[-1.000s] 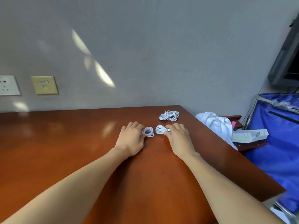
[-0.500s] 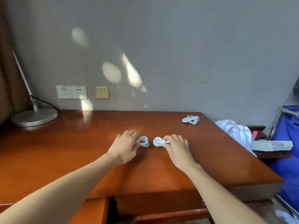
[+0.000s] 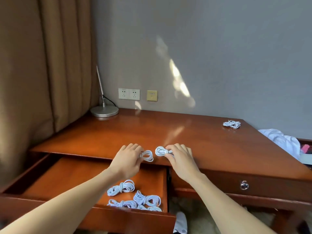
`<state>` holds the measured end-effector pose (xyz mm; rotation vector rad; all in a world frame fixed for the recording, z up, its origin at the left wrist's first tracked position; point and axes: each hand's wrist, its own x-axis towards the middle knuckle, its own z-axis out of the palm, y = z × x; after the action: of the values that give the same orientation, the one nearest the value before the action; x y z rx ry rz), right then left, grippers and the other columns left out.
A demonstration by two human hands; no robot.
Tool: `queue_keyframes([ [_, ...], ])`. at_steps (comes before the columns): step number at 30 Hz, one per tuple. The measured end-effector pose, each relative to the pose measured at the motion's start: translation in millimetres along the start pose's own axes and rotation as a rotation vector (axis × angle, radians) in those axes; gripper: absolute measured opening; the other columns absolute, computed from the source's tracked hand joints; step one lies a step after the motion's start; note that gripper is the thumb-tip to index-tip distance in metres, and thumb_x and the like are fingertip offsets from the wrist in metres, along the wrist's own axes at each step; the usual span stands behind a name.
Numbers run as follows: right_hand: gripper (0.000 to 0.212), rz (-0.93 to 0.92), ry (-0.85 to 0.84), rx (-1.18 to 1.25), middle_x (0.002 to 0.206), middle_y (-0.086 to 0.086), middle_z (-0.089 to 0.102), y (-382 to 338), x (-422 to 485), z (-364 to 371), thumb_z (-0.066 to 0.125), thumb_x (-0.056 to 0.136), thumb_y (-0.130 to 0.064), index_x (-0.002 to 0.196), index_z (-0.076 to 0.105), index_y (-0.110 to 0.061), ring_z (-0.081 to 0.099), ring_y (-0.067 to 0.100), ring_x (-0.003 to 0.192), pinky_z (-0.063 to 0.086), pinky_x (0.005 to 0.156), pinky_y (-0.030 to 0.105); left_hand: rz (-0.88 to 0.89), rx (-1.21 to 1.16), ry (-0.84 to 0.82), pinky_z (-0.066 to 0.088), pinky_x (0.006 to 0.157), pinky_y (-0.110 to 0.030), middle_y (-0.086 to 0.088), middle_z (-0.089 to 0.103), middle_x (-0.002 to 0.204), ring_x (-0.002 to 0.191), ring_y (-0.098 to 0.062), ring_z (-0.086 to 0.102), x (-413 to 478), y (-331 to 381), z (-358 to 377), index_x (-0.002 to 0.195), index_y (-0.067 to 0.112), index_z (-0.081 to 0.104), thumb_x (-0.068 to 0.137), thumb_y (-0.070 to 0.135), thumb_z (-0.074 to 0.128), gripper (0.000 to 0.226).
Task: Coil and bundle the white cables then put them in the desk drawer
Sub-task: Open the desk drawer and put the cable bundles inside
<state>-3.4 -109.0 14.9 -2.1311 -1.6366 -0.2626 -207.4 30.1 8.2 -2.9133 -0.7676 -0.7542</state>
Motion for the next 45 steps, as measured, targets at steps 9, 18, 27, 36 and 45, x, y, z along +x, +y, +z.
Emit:
queue_keyframes([
  [9, 0.034, -0.001, -0.115, 0.01, 0.137, -0.013, 0.054, -67.3, -52.0, 19.2, 0.041, 0.11, -0.042, 0.141, 0.051, -0.031, 0.041, 0.014, 0.128, 0.026, 0.112, 0.034, -0.165, -0.004, -0.094, 0.039, 0.095, -0.032, 0.006, 0.062, 0.123, 0.113, -0.019, 0.054, -93.9, -17.9, -9.2, 0.13, 0.022, 0.056, 0.101, 0.031, 0.052, 0.031],
  [18, 0.032, 0.098, -0.186, -0.036, 0.132, -0.01, 0.06, -85.7, -60.3, 45.1, 0.047, 0.108, -0.039, 0.138, 0.056, -0.03, 0.042, 0.018, 0.129, 0.015, 0.115, 0.04, -0.37, -0.054, -0.174, 0.038, 0.1, -0.037, 0.006, 0.06, 0.129, 0.121, -0.019, 0.053, -92.3, -20.8, -2.3, 0.133, 0.024, 0.056, 0.101, 0.03, 0.057, 0.032],
  [27, 0.034, 0.195, -0.351, -0.039, 0.143, -0.003, 0.056, -81.7, -55.2, 56.3, 0.043, 0.109, -0.03, 0.141, 0.055, -0.027, 0.039, 0.023, 0.135, 0.019, 0.116, 0.045, -0.399, 0.09, -0.172, 0.036, 0.099, -0.038, 0.005, 0.063, 0.132, 0.124, -0.02, 0.051, -78.6, -28.6, 6.3, 0.138, 0.025, 0.056, 0.101, 0.024, 0.055, 0.037],
  [36, 0.044, 0.2, -0.375, 0.013, 0.147, 0.0, 0.051, -80.9, -61.5, 60.5, 0.047, 0.107, -0.025, 0.15, 0.045, -0.033, 0.033, 0.023, 0.142, 0.014, 0.12, 0.047, -0.539, -0.026, -0.21, 0.051, 0.084, -0.035, -0.005, 0.067, 0.122, 0.108, -0.026, 0.062, -76.0, -31.5, 22.1, 0.134, 0.024, 0.053, 0.103, 0.025, 0.056, 0.032],
  [45, 0.054, 0.232, -0.463, 0.029, 0.151, 0.001, 0.045, -86.4, -64.6, 55.3, 0.053, 0.099, -0.046, 0.15, 0.042, -0.036, 0.021, 0.024, 0.149, 0.0, 0.124, 0.057, -0.501, -0.1, -0.314, 0.05, 0.102, -0.038, -0.002, 0.053, 0.144, 0.127, -0.025, 0.057, -76.5, -29.9, 26.1, 0.145, 0.022, 0.052, 0.1, 0.025, 0.05, 0.045],
])
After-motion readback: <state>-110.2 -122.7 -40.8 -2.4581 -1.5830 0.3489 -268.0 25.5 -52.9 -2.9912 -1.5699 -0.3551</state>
